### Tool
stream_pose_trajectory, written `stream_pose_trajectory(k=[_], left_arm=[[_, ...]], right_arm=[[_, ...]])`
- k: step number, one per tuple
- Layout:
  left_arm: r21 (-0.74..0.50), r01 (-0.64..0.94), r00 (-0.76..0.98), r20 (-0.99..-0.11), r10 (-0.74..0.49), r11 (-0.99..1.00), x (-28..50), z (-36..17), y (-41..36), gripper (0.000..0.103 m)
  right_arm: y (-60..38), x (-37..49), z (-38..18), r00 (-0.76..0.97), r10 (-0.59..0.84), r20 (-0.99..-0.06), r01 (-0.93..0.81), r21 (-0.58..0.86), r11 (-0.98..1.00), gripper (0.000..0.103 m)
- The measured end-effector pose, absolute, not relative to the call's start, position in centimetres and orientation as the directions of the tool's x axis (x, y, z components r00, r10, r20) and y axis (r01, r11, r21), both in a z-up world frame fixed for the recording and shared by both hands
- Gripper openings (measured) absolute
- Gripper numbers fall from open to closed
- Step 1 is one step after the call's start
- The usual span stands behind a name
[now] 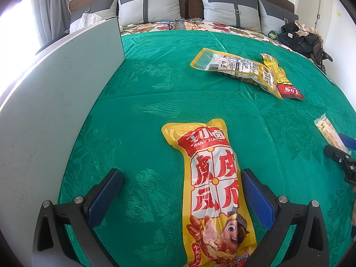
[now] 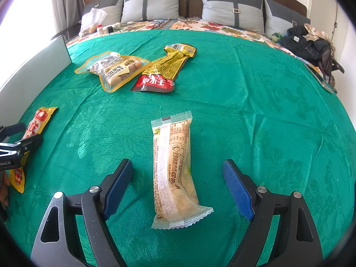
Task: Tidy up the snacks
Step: 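Close the left gripper on the cartoon bag while the right grasps the cream bar, then carry the cartoon bag and cream bar into the white box and open both grippers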
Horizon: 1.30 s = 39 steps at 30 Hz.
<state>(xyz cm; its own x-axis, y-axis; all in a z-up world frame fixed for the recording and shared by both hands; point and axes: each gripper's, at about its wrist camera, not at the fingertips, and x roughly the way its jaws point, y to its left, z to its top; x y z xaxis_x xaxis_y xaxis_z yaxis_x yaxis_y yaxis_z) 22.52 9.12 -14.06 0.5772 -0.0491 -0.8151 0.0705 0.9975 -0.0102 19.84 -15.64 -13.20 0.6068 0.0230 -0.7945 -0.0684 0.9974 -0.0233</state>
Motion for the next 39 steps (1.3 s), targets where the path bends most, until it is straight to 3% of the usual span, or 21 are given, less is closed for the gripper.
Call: stream_pose_trajectory(k=[3, 7, 9, 10, 11, 12, 13, 14, 16, 19, 22, 25, 28, 32, 35, 36, 37, 38, 39], left_arm=[[-0.011, 0.119, 0.535, -0.842, -0.074, 0.993, 23.0, -13.9, 9.2, 0.103], [-0.021, 0.193, 0.39, -0.916, -0.096, 0.981, 24.3, -13.5, 9.1, 0.102], [-0.017, 0.214, 0.352, -0.931, -0.094, 0.977, 24.5, -13.3, 8.8, 0.095], [-0.011, 0.232, 0.345, -0.934, -0.093, 0.973, 24.5, -13.1, 8.4, 0.09], [-0.014, 0.248, 0.346, -0.933, -0.102, 0.969, 24.3, -12.8, 8.1, 0.076], [-0.014, 0.261, 0.348, -0.931, -0.108, 0.965, 24.2, -12.4, 7.7, 0.05], [-0.003, 0.262, 0.349, -0.932, -0.097, 0.965, 24.1, -12.1, 7.5, 0.047], [-0.014, 0.26, 0.337, -0.936, -0.104, 0.966, 23.9, -12.0, 7.4, 0.047], [-0.094, 0.258, 0.339, -0.923, -0.181, 0.961, 22.9, -11.6, 7.8, 0.046], [-0.216, 0.216, 0.373, -0.883, -0.285, 0.952, 20.6, -10.7, 9.0, 0.046], [-0.364, 0.164, 0.416, -0.817, -0.399, 0.917, 18.2, -9.0, 10.4, 0.046], [-0.511, 0.132, 0.493, -0.709, -0.504, 0.849, 15.8, -5.1, 12.3, 0.046], [-0.585, 0.114, 0.592, -0.609, -0.527, 0.803, 13.7, 0.4, 16.0, 0.047], [-0.554, 0.02, 0.71, -0.578, -0.402, 0.832, 12.3, 6.7, 23.2, 0.047], [-0.446, -0.131, 0.754, -0.624, -0.204, 0.885, 11.6, 9.2, 29.0, 0.049], [-0.393, -0.194, 0.75, -0.65, -0.122, 0.899, 11.4, 9.4, 30.9, 0.059], [-0.342, -0.239, 0.743, -0.667, -0.056, 0.909, 11.3, 9.4, 32.3, 0.065], [-0.286, -0.278, 0.731, -0.683, 0.008, 0.917, 11.2, 9.2, 33.6, 0.077], [-0.228, -0.317, 0.714, -0.696, 0.074, 0.921, 10.7, 8.8, 34.9, 0.079]], right_arm=[[-15.7, 20.1, -13.1, 0.582, 0.038, -0.812, -0.079, -0.01, 0.997, 0.087], [-16.5, 22.2, -12.2, 0.417, 0.115, -0.902, -0.094, 0.083, 0.992, 0.084], [-17.1, 22.9, -11.7, 0.357, 0.166, -0.919, -0.071, 0.15, 0.986, 0.083], [-16.9, 23.3, -11.7, 0.324, 0.176, -0.93, -0.07, 0.161, 0.984, 0.078], [-16.5, 23.8, -11.9, 0.284, 0.18, -0.942, -0.082, 0.163, 0.983, 0.065], [-15.9, 24.1, -11.9, 0.267, 0.138, -0.954, -0.105, 0.114, 0.988, 0.061], [-15.5, 24.3, -12.0, 0.249, 0.095, -0.964, -0.125, 0.065, 0.99, 0.038], [-15.3, 24.5, -11.9, 0.237, 0.066, -0.969, -0.135, 0.035, 0.99, 0.024], [-15.8, 24.5, -11.4, 0.224, 0.102, -0.969, -0.108, 0.08, 0.991, 0.021], [-17.0, 23.5, -9.2, 0.273, 0.218, -0.937, -0.067, 0.208, 0.976, 0.021], [-17.0, 22.3, -8.4, 0.26, 0.252, -0.932, -0.052, 0.247, 0.968, 0.021], [-15.0, 21.6, -6.6, 0.262, 0.305, -0.916, -0.078, 0.295, 0.952, 0.021], [-9.6, 22.2, -1.7, 0.296, 0.413, -0.862, -0.194, 0.369, 0.909, 0.021], [0.8, 22.5, 5.4, 0.288, 0.593, -0.752, -0.379, 0.478, 0.792, 0.021], [9.2, 22.3, 9.1, 0.234, 0.694, -0.681, -0.484, 0.537, 0.691, 0.022], [11.6, 22.3, 9.9, 0.216, 0.724, -0.655, -0.502, 0.562, 0.657, 0.025], [13.6, 22.3, 10.5, 0.214, 0.74, -0.637, -0.515, 0.57, 0.64, 0.033], [15.0, 22.2, 11.1, 0.217, 0.747, -0.629, -0.529, 0.567, 0.631, 0.057], [15.9, 22.0, 11.7, 0.237, 0.746, -0.623, -0.544, 0.551, 0.633, 0.067]])
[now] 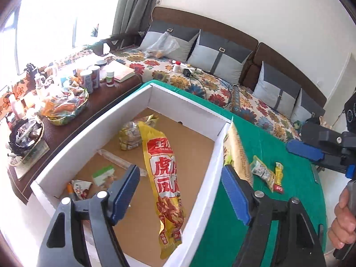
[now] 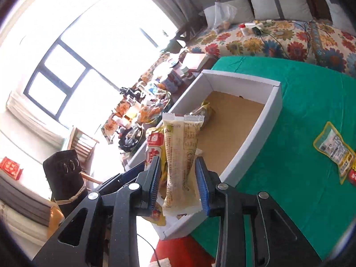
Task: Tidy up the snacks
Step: 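Carry the cartoon bag and cream bar into the white box and open both grippers, then move both open grippers back over the green cloth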
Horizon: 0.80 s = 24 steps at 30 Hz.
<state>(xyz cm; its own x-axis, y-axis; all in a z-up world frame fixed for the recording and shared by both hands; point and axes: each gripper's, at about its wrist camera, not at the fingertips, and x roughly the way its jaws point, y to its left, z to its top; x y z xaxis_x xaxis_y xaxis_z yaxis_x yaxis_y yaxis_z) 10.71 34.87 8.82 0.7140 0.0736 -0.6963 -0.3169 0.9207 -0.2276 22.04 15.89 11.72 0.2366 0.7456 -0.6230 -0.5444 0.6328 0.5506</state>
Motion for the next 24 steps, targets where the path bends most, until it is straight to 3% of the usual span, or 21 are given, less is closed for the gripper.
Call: stream_pose_trajectory(k=[2, 5, 9, 13, 14, 16, 20, 24], left_arm=[[-0.139, -0.368, 0.679, -0.716, 0.163, 0.92, 9.9, 8.1, 36.3, 0.079], [-0.151, -0.388, 0.673, -0.72, 0.168, 0.909, 8.4, 6.1, 37.1, 0.08], [-0.228, -0.347, 0.663, -0.746, 0.066, 0.909, 9.0, 3.5, 33.6, 0.081], [-0.248, -0.176, 0.661, -0.747, -0.072, 0.953, 11.8, 2.8, 25.0, 0.082], [-0.245, -0.13, 0.651, -0.752, -0.104, 0.961, 12.5, 2.3, 22.7, 0.087], [-0.236, -0.043, 0.619, -0.769, -0.159, 0.971, 14.2, 1.1, 17.6, 0.092], [-0.209, 0.086, 0.533, -0.816, -0.222, 0.974, 17.5, -3.5, 8.9, 0.093], [-0.151, 0.127, 0.446, -0.874, -0.192, 0.98, 20.5, -9.3, 2.9, 0.093]], right_arm=[[15.6, 21.3, 13.0, 0.298, 0.736, -0.608, -0.569, 0.506, 0.648, 0.068], [12.3, 21.2, 12.7, 0.377, 0.7, -0.606, -0.577, 0.438, 0.69, 0.07], [5.3, 23.5, 7.7, 0.513, 0.504, -0.695, -0.495, 0.239, 0.835, 0.074], [-4.7, 25.2, -1.2, 0.548, 0.202, -0.812, -0.319, 0.02, 0.948, 0.074], [-7.3, 25.1, -3.2, 0.537, 0.141, -0.832, -0.269, -0.011, 0.963, 0.074], [-13.1, 24.3, -6.9, 0.501, 0.04, -0.864, -0.161, -0.048, 0.986, 0.074], [-21.4, 21.5, -11.1, 0.484, -0.095, -0.87, 0.014, -0.102, 0.995, 0.074], [-25.3, 19.0, -11.7, 0.572, -0.104, -0.814, 0.114, -0.046, 0.992, 0.077]])
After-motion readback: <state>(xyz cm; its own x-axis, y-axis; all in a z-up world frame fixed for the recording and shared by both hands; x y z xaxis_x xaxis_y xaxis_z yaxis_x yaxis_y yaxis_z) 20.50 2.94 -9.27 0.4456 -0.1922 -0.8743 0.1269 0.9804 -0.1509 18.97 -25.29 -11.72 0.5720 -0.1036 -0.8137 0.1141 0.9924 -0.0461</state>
